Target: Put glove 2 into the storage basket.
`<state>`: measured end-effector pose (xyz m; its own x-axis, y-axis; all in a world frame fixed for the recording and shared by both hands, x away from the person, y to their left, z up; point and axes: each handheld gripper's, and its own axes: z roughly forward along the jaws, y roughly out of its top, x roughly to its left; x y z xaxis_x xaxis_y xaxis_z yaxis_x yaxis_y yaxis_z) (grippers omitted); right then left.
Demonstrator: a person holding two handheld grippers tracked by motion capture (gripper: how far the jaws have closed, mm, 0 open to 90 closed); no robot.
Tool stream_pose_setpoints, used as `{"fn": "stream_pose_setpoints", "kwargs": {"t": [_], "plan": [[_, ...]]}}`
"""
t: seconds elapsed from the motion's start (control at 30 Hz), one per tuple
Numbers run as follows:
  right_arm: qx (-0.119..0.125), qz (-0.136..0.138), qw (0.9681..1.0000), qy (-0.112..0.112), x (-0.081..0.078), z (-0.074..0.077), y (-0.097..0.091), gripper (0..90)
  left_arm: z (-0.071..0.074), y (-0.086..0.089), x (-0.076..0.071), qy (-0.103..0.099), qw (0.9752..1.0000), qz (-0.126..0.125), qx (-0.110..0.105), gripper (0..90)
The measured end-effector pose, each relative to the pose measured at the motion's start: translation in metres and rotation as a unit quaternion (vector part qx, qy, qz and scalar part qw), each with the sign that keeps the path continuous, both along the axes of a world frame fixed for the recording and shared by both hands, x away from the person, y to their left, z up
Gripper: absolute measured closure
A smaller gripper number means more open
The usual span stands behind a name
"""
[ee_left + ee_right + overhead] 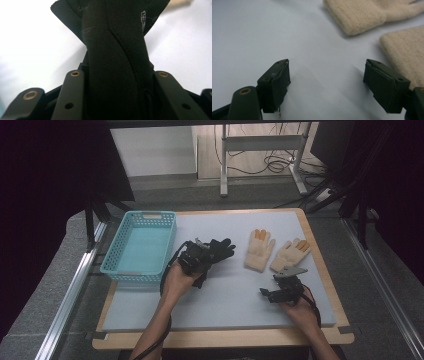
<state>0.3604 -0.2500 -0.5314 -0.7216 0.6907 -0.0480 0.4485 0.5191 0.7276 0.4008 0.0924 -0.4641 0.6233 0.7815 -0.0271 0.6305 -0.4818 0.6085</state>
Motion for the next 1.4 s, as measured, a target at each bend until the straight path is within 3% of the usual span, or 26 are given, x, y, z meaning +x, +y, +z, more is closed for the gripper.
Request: {"fn": "stream_pose_setpoints", "kwargs": {"t": [0.33, 0.53, 0.73, 0.93, 1.2, 1.4], "plan": [[0.000, 0.000, 1.0000, -0.001, 0.000, 0.000, 0.000, 20.9, 0.043, 0.038, 0.015, -0.014, 0.9986, 0.051, 0.002, 60.5], [0.000, 0.000, 1.0000, -0.001, 0.000, 0.000, 0.000, 20.9, 0.062, 0.071, 0.021, -0.020, 0.9955, 0.092, 0.009, 59.4], [0.000, 0.000, 1.0000, -0.001, 0.000, 0.000, 0.000, 20.9, 0.069, 0.108, 0.025, -0.018, 0.9898, 0.141, 0.011, 58.8], [0.000, 0.001, 1.0000, -0.001, 0.000, 0.000, 0.000, 20.9, 0.064, 0.145, 0.030, 0.000, 0.9822, 0.188, 0.006, 58.9], [0.000, 0.000, 1.0000, -0.001, 0.000, 0.000, 0.000, 20.9, 0.040, 0.190, 0.042, 0.034, 0.9697, 0.242, 0.012, 59.3], [0.000, 0.001, 1.0000, -0.001, 0.000, 0.000, 0.000, 20.9, 0.016, 0.209, 0.053, 0.062, 0.9610, 0.268, 0.031, 58.8]]}}
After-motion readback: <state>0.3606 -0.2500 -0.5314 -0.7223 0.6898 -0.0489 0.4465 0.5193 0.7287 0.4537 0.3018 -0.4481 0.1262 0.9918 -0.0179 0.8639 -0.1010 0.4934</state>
